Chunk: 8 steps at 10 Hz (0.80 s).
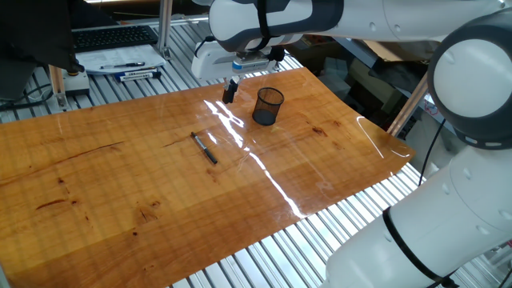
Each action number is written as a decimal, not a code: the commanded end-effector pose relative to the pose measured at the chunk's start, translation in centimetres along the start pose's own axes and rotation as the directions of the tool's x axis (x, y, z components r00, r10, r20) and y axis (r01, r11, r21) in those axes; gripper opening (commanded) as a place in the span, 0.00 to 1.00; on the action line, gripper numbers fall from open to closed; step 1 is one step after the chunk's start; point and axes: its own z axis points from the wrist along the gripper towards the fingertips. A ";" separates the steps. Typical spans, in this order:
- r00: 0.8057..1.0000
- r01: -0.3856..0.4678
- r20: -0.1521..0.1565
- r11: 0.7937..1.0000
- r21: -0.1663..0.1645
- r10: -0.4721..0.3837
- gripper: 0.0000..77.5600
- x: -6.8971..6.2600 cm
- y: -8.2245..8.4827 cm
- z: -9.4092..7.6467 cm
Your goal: Put the pen into the pen holder
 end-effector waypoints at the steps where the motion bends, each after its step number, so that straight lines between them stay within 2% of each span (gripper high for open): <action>1: 0.999 -0.015 -0.036 1.000 -0.012 0.014 0.00 0.0 0.0 0.0; 2: 0.999 0.003 -0.036 0.999 0.033 -0.002 0.00 0.0 0.0 0.0; 8: 0.999 0.004 -0.044 1.000 0.027 -0.003 0.00 0.0 0.0 0.0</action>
